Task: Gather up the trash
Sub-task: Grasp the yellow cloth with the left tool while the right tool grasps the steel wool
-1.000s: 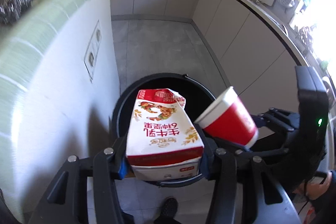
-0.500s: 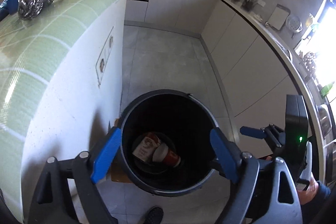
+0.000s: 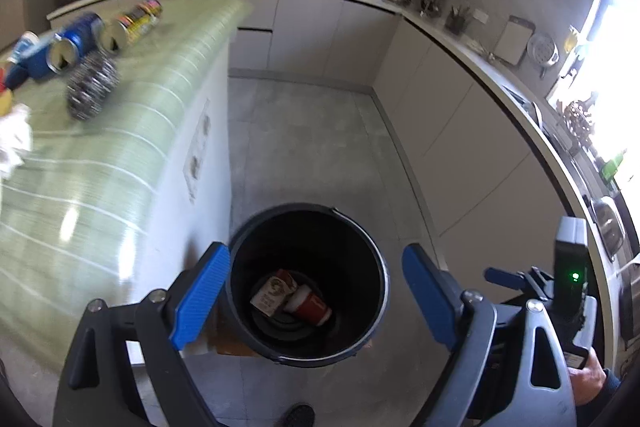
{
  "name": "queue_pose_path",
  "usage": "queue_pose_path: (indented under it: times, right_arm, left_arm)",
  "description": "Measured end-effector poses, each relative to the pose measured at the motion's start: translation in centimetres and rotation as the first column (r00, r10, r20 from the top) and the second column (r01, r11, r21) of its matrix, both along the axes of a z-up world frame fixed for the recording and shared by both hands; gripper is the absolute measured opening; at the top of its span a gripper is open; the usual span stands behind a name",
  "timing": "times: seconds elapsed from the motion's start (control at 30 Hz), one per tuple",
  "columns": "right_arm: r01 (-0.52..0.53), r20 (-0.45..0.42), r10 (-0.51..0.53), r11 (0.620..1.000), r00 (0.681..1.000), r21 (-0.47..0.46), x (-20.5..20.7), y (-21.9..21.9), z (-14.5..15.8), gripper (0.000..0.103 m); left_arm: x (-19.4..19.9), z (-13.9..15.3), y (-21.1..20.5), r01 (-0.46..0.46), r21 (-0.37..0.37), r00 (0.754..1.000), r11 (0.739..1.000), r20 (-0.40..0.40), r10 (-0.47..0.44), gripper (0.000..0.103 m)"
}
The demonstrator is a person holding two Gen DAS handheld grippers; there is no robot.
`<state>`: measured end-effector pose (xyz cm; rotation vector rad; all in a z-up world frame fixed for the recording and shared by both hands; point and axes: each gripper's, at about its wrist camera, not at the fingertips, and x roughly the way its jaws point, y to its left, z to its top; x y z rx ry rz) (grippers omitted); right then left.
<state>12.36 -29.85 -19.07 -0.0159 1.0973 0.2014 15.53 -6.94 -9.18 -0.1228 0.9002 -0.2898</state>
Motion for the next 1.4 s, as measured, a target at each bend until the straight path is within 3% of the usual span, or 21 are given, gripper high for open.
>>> queue_pose_path:
  times: [0.3, 0.5, 0.93, 1.27, 1.4]
  right_arm:
    - [0.017, 0.076, -0.013, 0.999, 0.997, -0.047, -1.4, 2.1, 4.8, 0.103]
    - [0.005, 0.106, -0.001, 0.999, 0.994, -0.032, -1.1, 4.8, 6.9, 0.103]
    - [-0.111, 0.19, 0.112, 0.994, 0.975, -0.016, -0.9, 13.9, 10.9, 0.103]
    - [-0.188, 0.219, 0.188, 0.982, 0.958, -0.021, -0.2, 20.7, 12.3, 0.103]
    - [-0.195, 0.233, 0.195, 0.981, 0.953, -0.022, 0.5, 22.8, 12.9, 0.103]
  left_arm:
    - [-1.5, 2.8, 4.7, -0.11, 0.125, 0.989, 0.986, 0.108, 0.096, 0.09]
    - [-2.5, 3.2, 9.7, -0.219, 0.152, 0.971, 0.964, 0.128, 0.2, 0.09]
    - [-5.0, 4.0, 19.9, -0.425, 0.157, 0.9, 0.892, 0.177, 0.398, 0.09]
    - [-5.1, 3.7, 25.1, -0.488, 0.161, 0.869, 0.858, 0.183, 0.46, 0.09]
    - [-4.7, 3.7, 27.7, -0.518, 0.125, 0.851, 0.846, 0.17, 0.496, 0.09]
